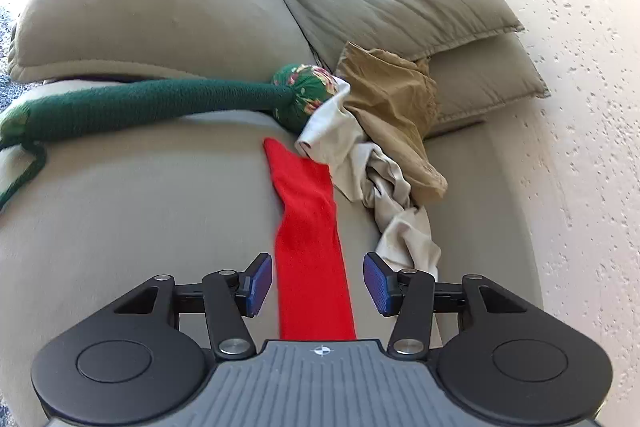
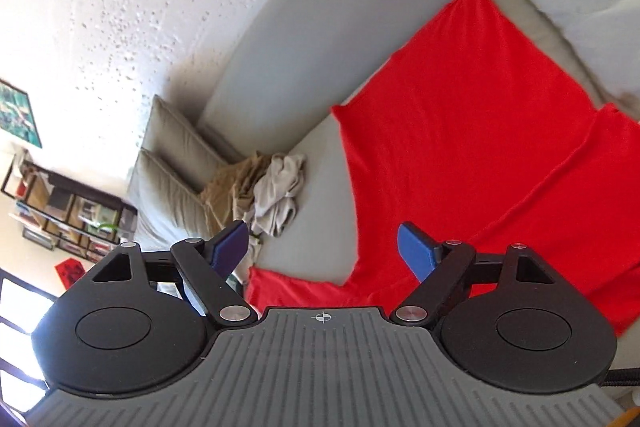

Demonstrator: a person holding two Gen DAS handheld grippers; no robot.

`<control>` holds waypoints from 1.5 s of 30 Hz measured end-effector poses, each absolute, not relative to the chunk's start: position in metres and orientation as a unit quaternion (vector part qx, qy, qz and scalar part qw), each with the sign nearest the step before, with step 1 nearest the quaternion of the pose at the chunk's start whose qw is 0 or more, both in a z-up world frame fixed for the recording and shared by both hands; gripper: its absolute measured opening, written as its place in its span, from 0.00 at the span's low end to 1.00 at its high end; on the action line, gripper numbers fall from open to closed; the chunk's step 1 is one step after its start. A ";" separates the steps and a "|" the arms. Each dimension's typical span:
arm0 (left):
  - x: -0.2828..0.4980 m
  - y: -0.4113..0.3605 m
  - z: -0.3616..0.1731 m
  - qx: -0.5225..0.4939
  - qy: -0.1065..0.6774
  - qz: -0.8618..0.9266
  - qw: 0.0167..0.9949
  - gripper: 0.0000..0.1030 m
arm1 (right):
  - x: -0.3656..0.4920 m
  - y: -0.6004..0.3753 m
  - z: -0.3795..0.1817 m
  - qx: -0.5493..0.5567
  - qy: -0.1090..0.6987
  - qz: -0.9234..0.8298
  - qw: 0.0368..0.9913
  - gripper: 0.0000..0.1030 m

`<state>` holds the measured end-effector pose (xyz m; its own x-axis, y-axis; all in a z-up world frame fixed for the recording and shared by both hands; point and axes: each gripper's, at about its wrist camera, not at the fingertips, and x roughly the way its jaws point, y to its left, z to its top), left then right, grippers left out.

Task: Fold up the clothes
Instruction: 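Reach the left gripper to the other sleeve cuff and grasp it, then lift the cuff with the left gripper, lay it across the body, release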

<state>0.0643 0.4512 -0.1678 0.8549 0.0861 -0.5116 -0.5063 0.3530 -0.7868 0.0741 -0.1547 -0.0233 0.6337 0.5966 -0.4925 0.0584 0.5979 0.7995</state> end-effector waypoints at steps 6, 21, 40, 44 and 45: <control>0.102 0.492 -0.200 -0.576 0.186 0.178 0.776 0.42 | 0.101 -0.094 -0.029 0.384 0.414 0.201 0.801 0.81; 0.133 0.492 -0.178 -0.527 0.219 0.214 0.793 0.05 | 0.106 -0.092 -0.026 0.370 0.411 0.213 0.805 0.81; 0.025 0.223 0.037 -0.101 0.145 0.017 0.984 0.05 | 0.015 -0.248 -0.011 0.447 0.349 0.154 0.809 0.81; 0.026 0.122 0.017 -0.060 0.167 -0.011 0.984 0.05 | -0.002 -0.281 -0.015 0.462 0.340 0.135 0.808 0.81; 0.028 0.096 0.008 -0.041 0.173 -0.014 0.984 0.05 | -0.006 -0.287 -0.018 0.465 0.340 0.129 0.807 0.81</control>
